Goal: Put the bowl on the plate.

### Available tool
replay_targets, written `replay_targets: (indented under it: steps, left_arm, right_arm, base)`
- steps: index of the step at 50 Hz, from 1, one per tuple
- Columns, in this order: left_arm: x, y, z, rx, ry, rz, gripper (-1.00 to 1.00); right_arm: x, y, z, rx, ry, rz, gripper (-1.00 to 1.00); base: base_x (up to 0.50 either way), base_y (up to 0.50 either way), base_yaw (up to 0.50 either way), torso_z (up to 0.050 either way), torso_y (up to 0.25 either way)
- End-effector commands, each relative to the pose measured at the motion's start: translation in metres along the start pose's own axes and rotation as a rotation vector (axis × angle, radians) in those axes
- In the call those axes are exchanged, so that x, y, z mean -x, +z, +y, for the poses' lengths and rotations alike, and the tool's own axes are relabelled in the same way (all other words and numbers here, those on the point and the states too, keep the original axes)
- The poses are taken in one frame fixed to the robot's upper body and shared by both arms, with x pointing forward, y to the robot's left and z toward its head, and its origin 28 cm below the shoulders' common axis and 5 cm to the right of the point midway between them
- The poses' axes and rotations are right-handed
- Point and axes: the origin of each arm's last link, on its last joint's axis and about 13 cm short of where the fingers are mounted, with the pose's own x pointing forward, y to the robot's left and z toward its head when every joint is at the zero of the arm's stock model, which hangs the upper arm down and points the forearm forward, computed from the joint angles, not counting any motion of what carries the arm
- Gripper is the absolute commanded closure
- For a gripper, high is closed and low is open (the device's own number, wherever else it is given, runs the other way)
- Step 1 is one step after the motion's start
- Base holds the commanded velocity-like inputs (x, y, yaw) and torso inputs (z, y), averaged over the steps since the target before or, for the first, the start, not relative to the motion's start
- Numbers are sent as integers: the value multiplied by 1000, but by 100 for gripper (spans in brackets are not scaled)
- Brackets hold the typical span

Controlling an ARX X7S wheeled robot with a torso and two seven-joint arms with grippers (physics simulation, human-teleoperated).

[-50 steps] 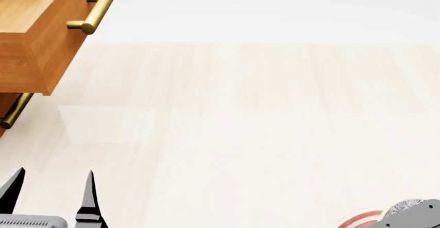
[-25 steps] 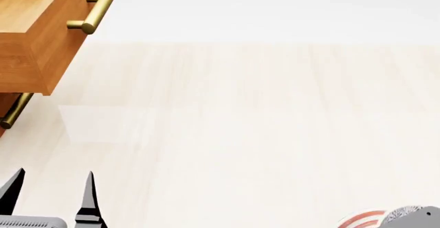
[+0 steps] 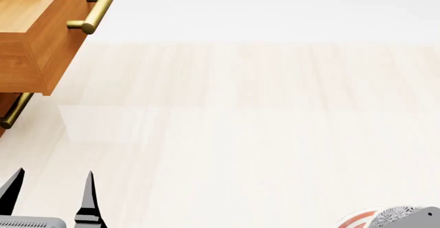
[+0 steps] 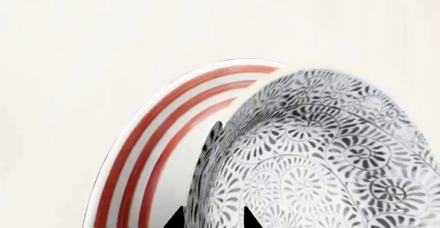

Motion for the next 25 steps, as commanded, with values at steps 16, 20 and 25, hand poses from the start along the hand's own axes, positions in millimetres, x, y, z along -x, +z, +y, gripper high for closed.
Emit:
replay_targets:
  steps: [16,20,25]
  left_arm:
    - [2,1,0,3,2,-2,-100]
    - [3,1,0,4,3,-2,-100]
    - [3,1,1,4,4,-4,-100]
  right_arm:
    - [3,4,-2,-1,-20,-35,-100]
    - [6,8,-2,-11,-17,-81,-100]
    - [12,14,-2,-13,-17,-116,-100]
  base:
    - [0,0,0,0,0]
    - [0,0,0,0,0]
    - [0,0,0,0,0]
